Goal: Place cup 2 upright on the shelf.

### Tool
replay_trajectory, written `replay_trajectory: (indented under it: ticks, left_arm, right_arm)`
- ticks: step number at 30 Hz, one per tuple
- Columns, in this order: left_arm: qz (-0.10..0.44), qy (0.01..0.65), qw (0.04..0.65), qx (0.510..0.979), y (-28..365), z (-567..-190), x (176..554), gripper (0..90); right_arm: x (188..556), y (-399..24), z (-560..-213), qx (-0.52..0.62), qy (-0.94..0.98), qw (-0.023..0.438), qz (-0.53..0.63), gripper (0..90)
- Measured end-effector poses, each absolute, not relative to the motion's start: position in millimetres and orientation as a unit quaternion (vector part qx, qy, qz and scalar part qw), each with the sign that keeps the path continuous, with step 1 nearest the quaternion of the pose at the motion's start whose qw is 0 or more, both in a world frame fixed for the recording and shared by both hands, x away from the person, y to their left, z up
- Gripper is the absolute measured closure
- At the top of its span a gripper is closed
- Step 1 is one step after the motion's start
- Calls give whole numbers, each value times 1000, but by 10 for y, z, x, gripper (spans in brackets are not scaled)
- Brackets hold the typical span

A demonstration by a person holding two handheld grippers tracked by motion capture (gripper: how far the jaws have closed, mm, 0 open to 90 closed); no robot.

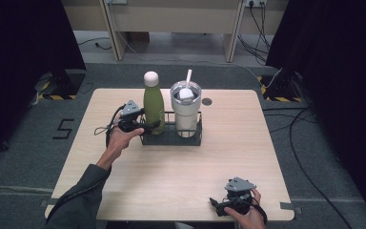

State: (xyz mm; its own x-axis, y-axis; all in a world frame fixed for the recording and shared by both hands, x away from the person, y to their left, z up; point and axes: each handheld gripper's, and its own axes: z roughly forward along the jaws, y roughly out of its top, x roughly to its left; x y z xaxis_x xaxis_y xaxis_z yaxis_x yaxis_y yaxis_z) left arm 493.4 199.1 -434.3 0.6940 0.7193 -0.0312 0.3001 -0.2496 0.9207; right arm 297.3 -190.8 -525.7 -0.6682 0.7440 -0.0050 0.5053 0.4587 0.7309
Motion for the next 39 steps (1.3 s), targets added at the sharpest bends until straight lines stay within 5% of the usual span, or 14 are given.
replay_trajectory:
  ticks: [39]
  left_arm:
    - [185, 335, 527, 759, 2272, -4323, 4517, 148]
  right_arm:
    - [2972, -1907, -5257, 373, 838, 165, 363, 4]
